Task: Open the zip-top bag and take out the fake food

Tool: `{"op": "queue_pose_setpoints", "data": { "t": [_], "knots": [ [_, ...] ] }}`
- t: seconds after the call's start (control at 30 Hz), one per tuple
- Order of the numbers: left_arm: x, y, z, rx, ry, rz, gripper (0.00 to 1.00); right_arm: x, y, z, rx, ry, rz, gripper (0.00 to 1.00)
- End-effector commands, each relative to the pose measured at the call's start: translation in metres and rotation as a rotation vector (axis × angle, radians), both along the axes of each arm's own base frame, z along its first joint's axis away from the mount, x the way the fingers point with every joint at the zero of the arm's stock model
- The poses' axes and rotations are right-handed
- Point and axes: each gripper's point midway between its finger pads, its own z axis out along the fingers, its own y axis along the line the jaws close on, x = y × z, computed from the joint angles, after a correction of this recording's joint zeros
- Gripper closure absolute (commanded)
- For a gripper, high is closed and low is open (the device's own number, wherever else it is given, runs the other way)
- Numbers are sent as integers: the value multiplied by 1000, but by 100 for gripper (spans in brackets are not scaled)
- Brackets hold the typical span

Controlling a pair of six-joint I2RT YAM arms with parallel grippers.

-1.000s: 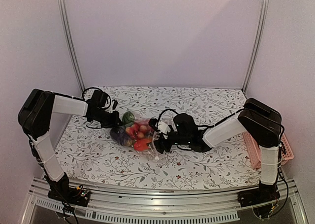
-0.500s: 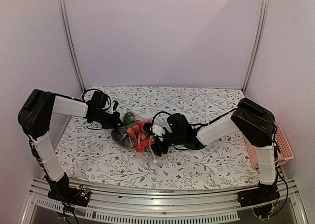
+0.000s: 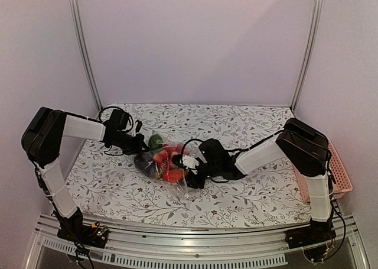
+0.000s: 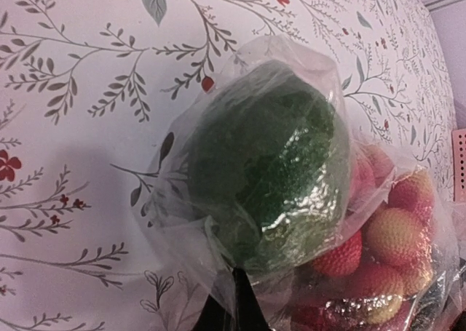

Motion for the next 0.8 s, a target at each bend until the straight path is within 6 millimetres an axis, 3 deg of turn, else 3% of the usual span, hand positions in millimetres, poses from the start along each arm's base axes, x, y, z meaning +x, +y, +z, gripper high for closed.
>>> {"op": "queue_pose_setpoints", "data": {
  "t": [0.0, 0.2, 0.37, 0.53, 0.77],
  "knots": [
    [-3, 1, -6, 0, 8, 11, 100, -5, -12, 9, -33, -4, -34, 61],
    [1, 14, -7, 11, 4, 70, 100, -2, -29, 26, -42, -13, -115, 66],
    [4, 26, -10, 14, 4, 118, 100, 0, -50, 26, -92, -4, -208, 67],
    [6, 36, -12, 16, 5, 153, 100, 3, -77, 25, -123, 30, -306, 68],
    [9, 42, -15, 2, 7, 175, 100, 12, -119, 50, -82, 88, -438, 68]
  ]
}}
